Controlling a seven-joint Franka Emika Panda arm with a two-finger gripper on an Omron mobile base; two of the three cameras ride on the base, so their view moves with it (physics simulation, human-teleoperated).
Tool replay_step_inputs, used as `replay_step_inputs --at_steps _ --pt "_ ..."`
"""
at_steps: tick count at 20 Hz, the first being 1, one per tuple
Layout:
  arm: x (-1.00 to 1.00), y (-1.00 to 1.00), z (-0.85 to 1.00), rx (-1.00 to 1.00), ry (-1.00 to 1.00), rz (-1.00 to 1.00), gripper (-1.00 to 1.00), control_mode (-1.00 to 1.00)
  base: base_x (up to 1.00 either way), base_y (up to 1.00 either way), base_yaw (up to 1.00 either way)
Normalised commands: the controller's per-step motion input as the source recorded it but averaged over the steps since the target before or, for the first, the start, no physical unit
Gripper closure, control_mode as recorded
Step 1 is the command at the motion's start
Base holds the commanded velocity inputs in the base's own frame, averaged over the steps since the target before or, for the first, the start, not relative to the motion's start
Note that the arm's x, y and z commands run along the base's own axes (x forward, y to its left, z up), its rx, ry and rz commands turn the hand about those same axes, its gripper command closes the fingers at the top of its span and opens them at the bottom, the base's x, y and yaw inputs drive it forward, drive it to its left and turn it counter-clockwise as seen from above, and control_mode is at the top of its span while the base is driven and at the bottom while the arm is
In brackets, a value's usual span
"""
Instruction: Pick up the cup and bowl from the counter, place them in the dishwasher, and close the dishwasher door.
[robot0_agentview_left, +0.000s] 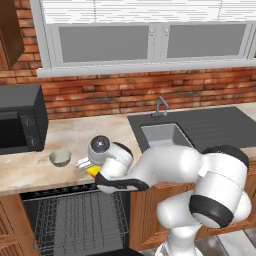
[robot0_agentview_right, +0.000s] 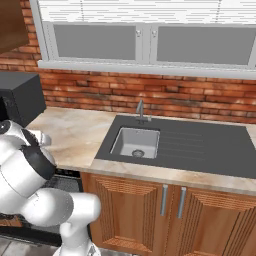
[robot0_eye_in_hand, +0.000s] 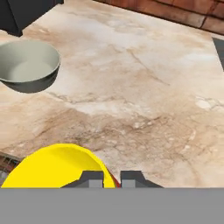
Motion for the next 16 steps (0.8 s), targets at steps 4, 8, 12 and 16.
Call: replay_step_inputs --at_steps 4,8,12,16 --pt "-0.19 -0.02 0.00 0.00 -0.04 0.28 1.00 -1.00 0.00 0.00 0.00" --pt "-0.08 0.13 0.00 -0.04 0.00 0.32 1.00 -1.00 0.00 0.00 0.00" --pt "-0.08 0.31 -0.02 -0.16 -0.01 0.22 1.00 -1.00 0.00 0.00 0.00" --pt "-0.21 0.47 -0.09 -0.26 -0.06 0.18 1.00 -1.00 0.00 0.00 0.00"
